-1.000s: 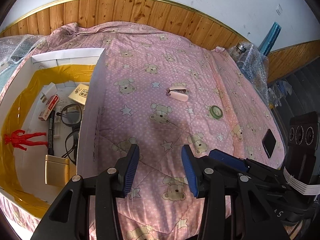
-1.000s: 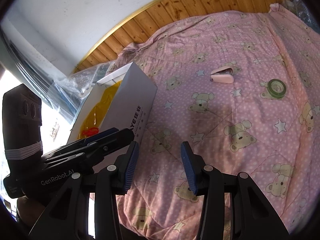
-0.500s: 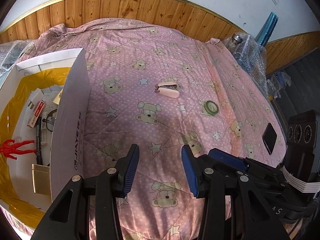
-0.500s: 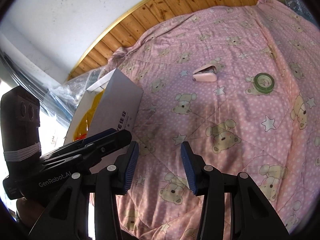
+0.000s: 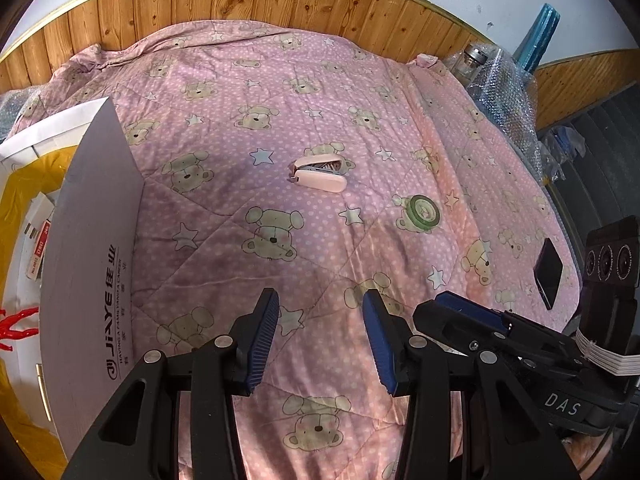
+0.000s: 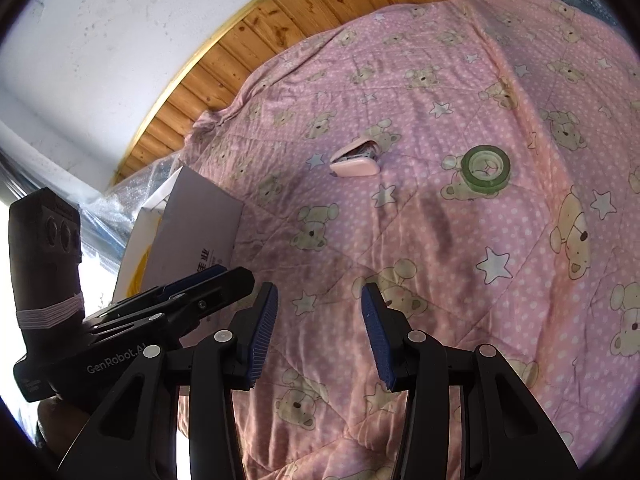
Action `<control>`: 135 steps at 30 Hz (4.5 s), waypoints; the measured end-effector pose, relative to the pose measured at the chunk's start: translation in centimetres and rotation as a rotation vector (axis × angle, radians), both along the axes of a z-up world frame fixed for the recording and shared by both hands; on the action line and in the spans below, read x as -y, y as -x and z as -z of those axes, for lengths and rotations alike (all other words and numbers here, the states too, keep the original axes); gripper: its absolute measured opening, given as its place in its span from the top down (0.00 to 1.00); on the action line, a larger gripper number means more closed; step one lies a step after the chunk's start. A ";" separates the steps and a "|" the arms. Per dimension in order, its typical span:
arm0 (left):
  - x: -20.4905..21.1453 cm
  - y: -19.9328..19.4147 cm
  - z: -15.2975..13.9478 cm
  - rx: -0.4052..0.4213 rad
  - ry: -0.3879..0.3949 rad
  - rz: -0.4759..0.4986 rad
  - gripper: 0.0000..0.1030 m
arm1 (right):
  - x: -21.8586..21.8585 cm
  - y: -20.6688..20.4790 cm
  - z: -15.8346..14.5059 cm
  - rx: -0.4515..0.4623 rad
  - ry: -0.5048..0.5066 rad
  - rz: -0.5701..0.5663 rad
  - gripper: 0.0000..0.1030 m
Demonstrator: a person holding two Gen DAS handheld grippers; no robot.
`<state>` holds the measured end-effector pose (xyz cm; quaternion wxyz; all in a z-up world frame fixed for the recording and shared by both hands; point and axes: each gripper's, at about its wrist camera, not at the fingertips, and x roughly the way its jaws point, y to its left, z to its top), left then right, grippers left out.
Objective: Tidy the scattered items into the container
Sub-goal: 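Move both grippers away from the box toward the pink stapler and green tape, then grasp the pink stapler with the left gripper while the right grasps the green tape roll, then carry the pink stapler and green tape with both grippers over the white box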
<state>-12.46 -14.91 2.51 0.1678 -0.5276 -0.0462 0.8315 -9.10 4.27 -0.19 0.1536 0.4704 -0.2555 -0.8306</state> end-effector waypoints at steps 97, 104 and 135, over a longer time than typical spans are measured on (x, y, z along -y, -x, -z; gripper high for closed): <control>-2.8 14.0 8.0 -0.017 0.048 -0.050 0.74 | -7.1 11.3 6.3 0.095 -0.197 0.071 0.87; -2.7 13.3 6.8 -0.038 0.021 -0.055 0.74 | -7.0 10.2 4.9 0.075 -0.150 0.081 0.87; 2.5 4.6 -2.1 -0.174 -0.064 -0.103 0.74 | 0.6 4.3 -3.5 -0.078 -0.156 -0.026 0.87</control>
